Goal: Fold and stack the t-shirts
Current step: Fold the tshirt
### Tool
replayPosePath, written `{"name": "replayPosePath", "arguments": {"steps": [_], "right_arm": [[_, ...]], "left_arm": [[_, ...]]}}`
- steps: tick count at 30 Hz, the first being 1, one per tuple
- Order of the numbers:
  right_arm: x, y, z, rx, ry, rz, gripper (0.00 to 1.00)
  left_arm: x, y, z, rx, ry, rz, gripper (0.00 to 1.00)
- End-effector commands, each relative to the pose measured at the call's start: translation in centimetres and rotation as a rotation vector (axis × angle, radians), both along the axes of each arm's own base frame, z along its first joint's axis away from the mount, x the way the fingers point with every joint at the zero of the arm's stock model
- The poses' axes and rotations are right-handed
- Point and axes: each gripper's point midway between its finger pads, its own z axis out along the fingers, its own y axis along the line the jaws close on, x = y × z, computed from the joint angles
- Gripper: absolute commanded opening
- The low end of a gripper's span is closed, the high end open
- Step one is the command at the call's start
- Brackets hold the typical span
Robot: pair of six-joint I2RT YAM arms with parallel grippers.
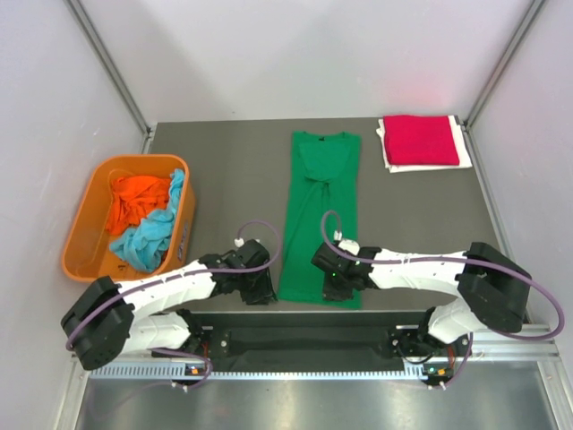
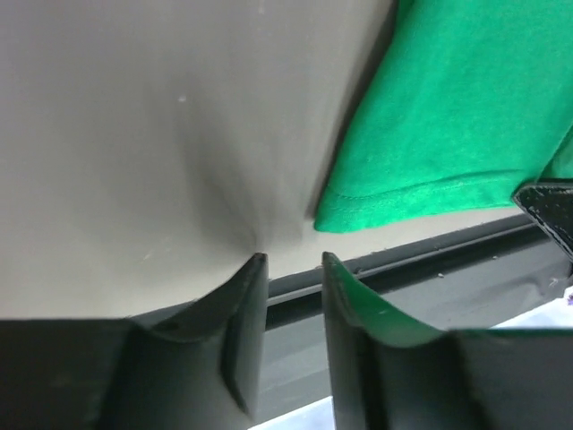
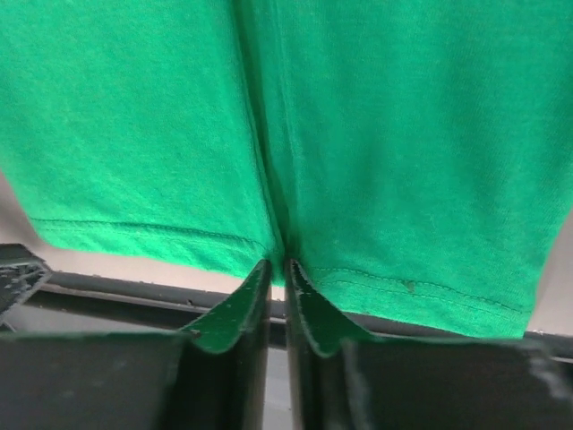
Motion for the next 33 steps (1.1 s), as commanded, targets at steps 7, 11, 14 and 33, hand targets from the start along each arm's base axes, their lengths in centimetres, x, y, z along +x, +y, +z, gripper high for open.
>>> {"name": "replayPosePath", "arguments": {"steps": [7,11,14,33], "right_arm": [[1.3,0.4,5.2,0.003,-0.099,0.076,0.3],[2.6,-0.4,6.0,-0.06,-0.136,0.094,0.27],[2.8,-1.0,5.3,-0.115,-0.134,0.105,0.26],[3.2,-2.2,-0.1,-0.254,-0.111,0.117,0.12]], "left_arm": [[3.6,-1.5,2.9,0.022,-0.155,-0.06,0.44],[3.5,-1.9,1.4,0.046,-0.113,-0.078,0.42],[3.3,-1.8,0.8,0.056,-0.1,-0.073,0.34],[2.2,0.2,0.3,0.07,-0.094,-0.011,0.05]]}}
